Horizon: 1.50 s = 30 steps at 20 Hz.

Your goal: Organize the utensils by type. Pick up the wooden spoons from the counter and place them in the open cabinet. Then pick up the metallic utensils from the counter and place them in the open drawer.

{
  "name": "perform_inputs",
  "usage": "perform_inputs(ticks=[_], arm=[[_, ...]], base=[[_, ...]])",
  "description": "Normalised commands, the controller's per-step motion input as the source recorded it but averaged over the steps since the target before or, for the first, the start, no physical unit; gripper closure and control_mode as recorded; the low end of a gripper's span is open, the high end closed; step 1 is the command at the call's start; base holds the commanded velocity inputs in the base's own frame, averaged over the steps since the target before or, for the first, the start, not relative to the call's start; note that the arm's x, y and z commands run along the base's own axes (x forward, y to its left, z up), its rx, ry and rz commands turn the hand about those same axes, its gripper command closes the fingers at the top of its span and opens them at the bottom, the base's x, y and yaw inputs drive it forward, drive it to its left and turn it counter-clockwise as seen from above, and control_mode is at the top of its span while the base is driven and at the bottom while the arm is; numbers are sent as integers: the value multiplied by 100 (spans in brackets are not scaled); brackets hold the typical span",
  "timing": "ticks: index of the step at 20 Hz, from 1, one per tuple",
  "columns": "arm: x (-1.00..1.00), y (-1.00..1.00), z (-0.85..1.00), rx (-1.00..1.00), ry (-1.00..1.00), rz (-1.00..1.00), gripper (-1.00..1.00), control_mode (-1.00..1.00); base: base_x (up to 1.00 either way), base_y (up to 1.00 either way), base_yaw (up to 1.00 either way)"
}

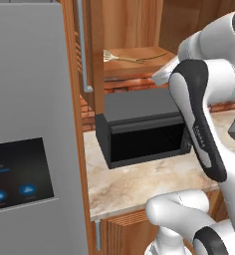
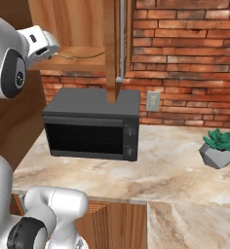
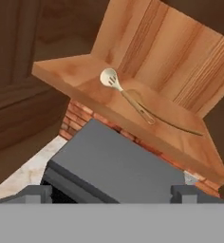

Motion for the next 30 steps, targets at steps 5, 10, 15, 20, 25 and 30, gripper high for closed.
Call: perform_inputs(ticks=[5,10,15,20,25,30], arm=[[-82,-22,-3,25,0,-35,-100,-100],[-64,-22,-9,15,0,-33,-100,-100],[-49,-34,-2,7,1,-7,-100,-100],[-54,-16,-19,3,1,-3,-100,-100],[-26,-6,-26,10,2,-1,-100,-100],[-19,-3,-46,10,8,-2,-100,-100]], base=[[0,0,0],[0,0,0],[0,0,0],[0,0,0],[0,0,0],[0,0,0]])
